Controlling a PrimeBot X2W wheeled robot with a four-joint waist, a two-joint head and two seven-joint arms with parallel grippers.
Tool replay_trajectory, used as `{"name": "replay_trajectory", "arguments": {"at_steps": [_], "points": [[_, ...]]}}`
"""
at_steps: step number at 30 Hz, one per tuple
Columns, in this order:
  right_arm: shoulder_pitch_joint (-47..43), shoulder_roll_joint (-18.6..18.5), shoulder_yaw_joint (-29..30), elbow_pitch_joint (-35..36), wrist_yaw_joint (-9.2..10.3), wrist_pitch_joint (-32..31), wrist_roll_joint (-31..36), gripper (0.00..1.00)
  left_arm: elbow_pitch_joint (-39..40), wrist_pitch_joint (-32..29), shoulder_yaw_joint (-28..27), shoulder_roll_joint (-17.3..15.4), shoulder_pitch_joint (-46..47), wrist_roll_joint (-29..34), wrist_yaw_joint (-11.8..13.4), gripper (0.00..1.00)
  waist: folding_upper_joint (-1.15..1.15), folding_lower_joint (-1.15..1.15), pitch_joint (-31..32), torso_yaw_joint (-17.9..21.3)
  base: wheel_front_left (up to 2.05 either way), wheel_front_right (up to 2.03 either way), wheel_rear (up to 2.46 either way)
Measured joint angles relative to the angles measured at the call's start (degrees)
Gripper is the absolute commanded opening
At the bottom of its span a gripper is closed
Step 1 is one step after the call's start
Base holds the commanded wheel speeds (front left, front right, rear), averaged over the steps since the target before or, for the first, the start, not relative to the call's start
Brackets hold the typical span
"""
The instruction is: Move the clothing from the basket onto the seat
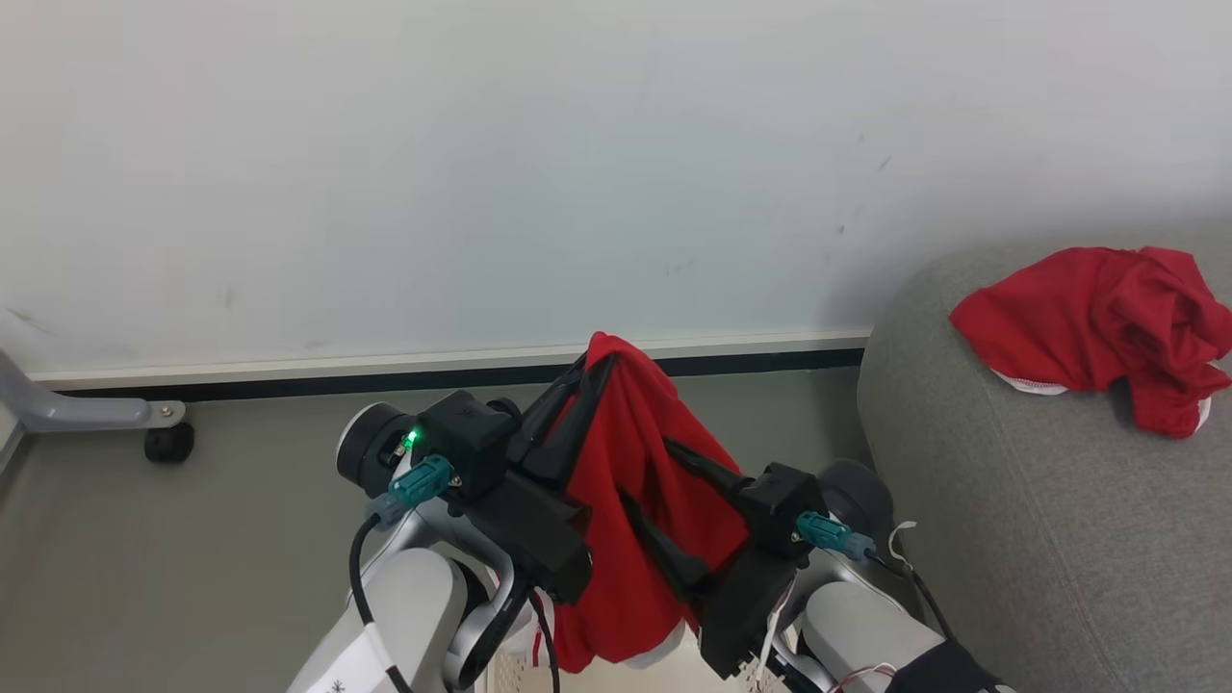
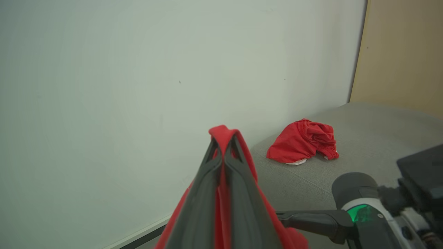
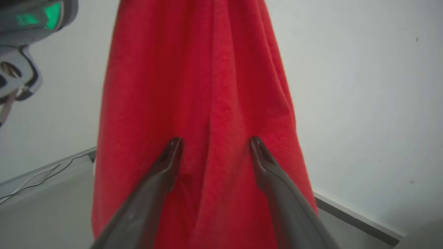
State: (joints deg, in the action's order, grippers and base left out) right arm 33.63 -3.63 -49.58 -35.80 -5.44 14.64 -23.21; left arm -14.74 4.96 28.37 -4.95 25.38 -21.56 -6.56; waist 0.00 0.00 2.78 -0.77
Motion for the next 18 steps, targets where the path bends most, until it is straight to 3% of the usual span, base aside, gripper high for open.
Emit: {"name": "replay_trajectory", "arguments": {"at_steps": [11, 12, 14, 15, 18], "points": [[2.3, 0.0, -2.0, -5.7, 0.9, 0.0, -3.6, 1.0, 3.8, -1.5, 0.7, 0.1, 0.0, -0.2, 0.0, 0.0, 0.0, 0.0, -0.2, -0.9, 0.0, 0.0, 0.0], [3.1, 0.0, -2.4, -5.8, 0.9, 0.0, -4.0, 0.82, 3.9, -1.7, 0.7, 0.1, 0.0, -0.2, 0.0, 0.0, 0.0, 0.0, -0.3, -1.0, 0.0, 0.0, 0.0], [4.4, 0.0, -3.2, -5.8, 0.9, 0.0, -5.2, 0.69, 4.1, -1.9, 0.9, 0.1, 0.0, -0.3, 0.0, 0.0, 0.0, 0.0, -0.3, -1.1, 0.0, 0.0, 0.0], [4.9, 0.0, -3.6, -5.8, 0.9, 0.0, -5.6, 0.53, 4.2, -1.9, 0.9, 0.1, 0.0, -0.4, 0.0, 0.0, 0.0, 0.0, -0.4, -1.1, 0.0, 0.0, 0.0], [6.1, 0.0, -5.1, -5.8, 0.9, 0.0, -6.6, 0.3, 4.3, -2.4, 1.2, 0.2, 0.0, -0.5, 0.0, 0.0, 0.0, 0.0, -0.5, -1.3, 0.0, 0.0, 0.0]]}}
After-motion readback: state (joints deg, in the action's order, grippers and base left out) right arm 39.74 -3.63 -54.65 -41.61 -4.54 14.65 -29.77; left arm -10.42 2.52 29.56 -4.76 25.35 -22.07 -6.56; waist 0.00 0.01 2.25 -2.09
